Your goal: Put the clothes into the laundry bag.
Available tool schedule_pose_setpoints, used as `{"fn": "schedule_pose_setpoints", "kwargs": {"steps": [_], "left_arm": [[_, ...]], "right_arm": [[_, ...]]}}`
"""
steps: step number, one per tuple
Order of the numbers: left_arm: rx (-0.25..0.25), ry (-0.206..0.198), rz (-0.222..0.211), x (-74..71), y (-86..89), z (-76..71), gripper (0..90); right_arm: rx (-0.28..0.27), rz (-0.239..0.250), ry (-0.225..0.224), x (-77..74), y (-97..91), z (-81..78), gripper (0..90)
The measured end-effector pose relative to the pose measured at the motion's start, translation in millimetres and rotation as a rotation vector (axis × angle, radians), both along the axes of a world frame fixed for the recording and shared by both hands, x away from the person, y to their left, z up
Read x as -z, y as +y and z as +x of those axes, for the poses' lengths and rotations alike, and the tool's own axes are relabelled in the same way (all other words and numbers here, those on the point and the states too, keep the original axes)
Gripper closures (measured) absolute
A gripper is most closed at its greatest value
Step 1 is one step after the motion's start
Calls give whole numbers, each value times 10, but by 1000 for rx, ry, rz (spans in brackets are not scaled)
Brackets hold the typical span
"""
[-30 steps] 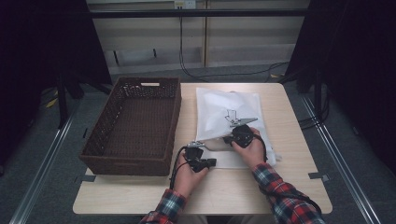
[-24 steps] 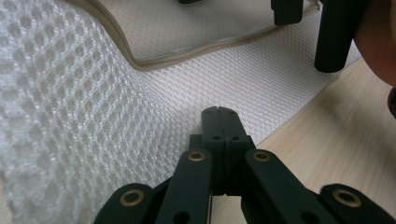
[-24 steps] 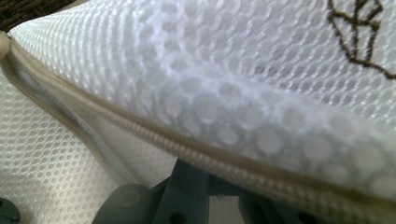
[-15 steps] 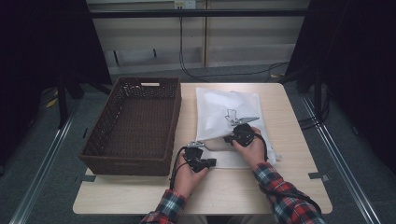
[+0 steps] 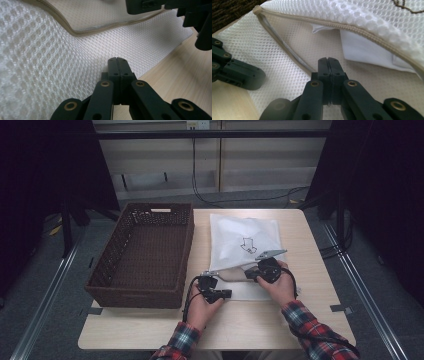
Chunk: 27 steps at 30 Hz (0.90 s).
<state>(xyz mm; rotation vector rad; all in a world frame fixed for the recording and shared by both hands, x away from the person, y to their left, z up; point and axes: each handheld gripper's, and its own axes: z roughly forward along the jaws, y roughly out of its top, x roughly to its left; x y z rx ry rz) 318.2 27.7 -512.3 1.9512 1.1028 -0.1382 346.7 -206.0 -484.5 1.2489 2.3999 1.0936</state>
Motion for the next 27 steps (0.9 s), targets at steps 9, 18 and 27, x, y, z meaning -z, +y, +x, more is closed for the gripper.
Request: {"fn": "schedule_pose_setpoints", "kwargs": {"steps": [9,18,27], "left_arm": [[21,-4,-5,2,-76,-91,900],[36,2,-11,3,-160,-172,900],[51,20,-19,4,-234,-222,900]], "right_arm": [[9,-1,2,-31,-125,-123,899],[11,-5,-3,-71,-214,-214,898],[17,9,-9,-65,-265,-240,894]]}}
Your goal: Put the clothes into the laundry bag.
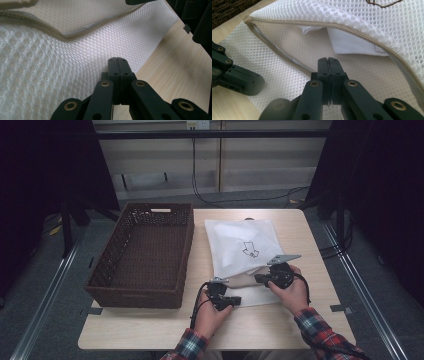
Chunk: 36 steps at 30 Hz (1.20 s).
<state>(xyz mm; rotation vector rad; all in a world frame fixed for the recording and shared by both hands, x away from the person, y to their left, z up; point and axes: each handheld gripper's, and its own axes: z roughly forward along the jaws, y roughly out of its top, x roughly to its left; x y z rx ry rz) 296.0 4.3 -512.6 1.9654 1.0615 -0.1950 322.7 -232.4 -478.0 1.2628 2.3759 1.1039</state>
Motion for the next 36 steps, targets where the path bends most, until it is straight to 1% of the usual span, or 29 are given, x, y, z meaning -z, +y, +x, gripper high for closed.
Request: {"fn": "schedule_pose_setpoints", "kwargs": {"steps": [1,6,11,12,13,15,18,19,20,21,22,23,26,27,28,29,30,31,32,33,34,36], "left_arm": [[1,5,6,-3,-4,-6,900],[-2,9,-2,-1,-14,-17,900],[-3,32,3,-20,11,9,900],[-4,41,1,-32,21,13,900],[-6,41,1,-46,33,18,897],[-15,48,-16,-82,55,29,871],[-19,39,-20,-152,88,46,861],[-20,40,-15,-186,106,51,849],[-19,37,-26,-203,115,53,832],[-26,38,-35,-242,125,51,814],[-27,34,-42,-272,139,53,779],[-31,31,-42,-293,152,57,746],[-47,64,-72,-357,189,71,669],[-54,58,-69,-384,204,74,648],[-47,53,-63,-401,220,79,633],[-51,56,-68,-427,233,81,621],[-53,57,-76,-442,239,81,594],[-60,58,-78,-461,245,80,576],[-66,53,-73,-477,259,83,539],[-69,50,-72,-487,269,84,510],[-68,48,-63,-494,280,87,481],[-70,53,-51,-504,305,92,438]], "right_arm": [[12,0,6,3,0,-9,892],[-2,1,10,9,-14,-24,887],[-9,9,11,-6,-25,-34,857],[-12,13,9,-10,-28,-36,848],[-14,15,9,-9,-30,-36,837],[-13,15,9,1,-28,-37,828],[-19,21,19,5,-30,-46,810],[-22,20,15,9,-26,-50,807],[-30,21,17,11,-22,-55,804],[-27,15,20,6,-17,-65,799],[-37,19,13,9,-10,-74,786],[-45,15,15,4,-5,-84,780],[-43,4,11,-4,7,-112,739],[-51,7,14,-10,3,-117,723],[-50,6,17,-21,1,-125,713],[-56,10,15,-27,-4,-126,704],[-48,3,5,-38,-7,-129,676],[-51,5,5,-42,-14,-126,666],[-46,1,13,-53,-18,-130,656],[-45,4,9,-56,-28,-128,644],[-46,7,19,-63,-35,-128,626],[-57,10,8,-71,-46,-135,600]]}}
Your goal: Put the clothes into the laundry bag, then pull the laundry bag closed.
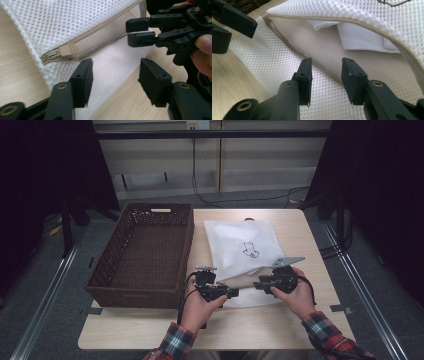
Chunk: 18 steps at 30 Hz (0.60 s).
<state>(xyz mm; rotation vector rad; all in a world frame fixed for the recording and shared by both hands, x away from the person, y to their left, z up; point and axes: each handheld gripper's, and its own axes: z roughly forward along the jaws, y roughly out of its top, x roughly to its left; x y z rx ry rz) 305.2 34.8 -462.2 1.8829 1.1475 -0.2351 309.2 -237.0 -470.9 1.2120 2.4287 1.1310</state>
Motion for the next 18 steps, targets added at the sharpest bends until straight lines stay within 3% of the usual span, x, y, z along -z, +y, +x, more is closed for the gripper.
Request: {"fn": "schedule_pose_setpoints", "kwargs": {"steps": [7,18], "left_arm": [[-23,1,27,4,85,27,327],[-12,-11,56,30,137,44,318]], "right_arm": [[-24,7,-16,-26,-26,-23,466],[-33,-16,-22,-21,-43,-40,391]]}}
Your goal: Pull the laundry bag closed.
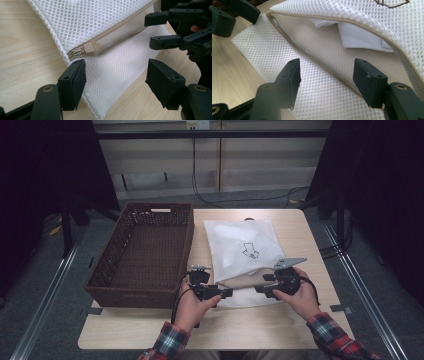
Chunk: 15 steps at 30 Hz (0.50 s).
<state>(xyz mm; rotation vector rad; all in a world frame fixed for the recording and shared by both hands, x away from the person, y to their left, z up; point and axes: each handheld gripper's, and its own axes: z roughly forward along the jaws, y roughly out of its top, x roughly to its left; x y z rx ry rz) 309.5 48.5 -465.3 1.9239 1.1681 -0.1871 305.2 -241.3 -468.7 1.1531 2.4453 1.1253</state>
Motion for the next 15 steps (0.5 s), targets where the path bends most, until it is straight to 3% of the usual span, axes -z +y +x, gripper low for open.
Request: {"fn": "schedule_pose_setpoints", "kwargs": {"steps": [7,15], "left_arm": [[29,-11,43,30,-5,-3,319],[23,-15,53,-68,19,-26,293]], "right_arm": [[-8,8,-4,1,3,-2,380],[-7,10,-3,2,14,-10,377]]}}
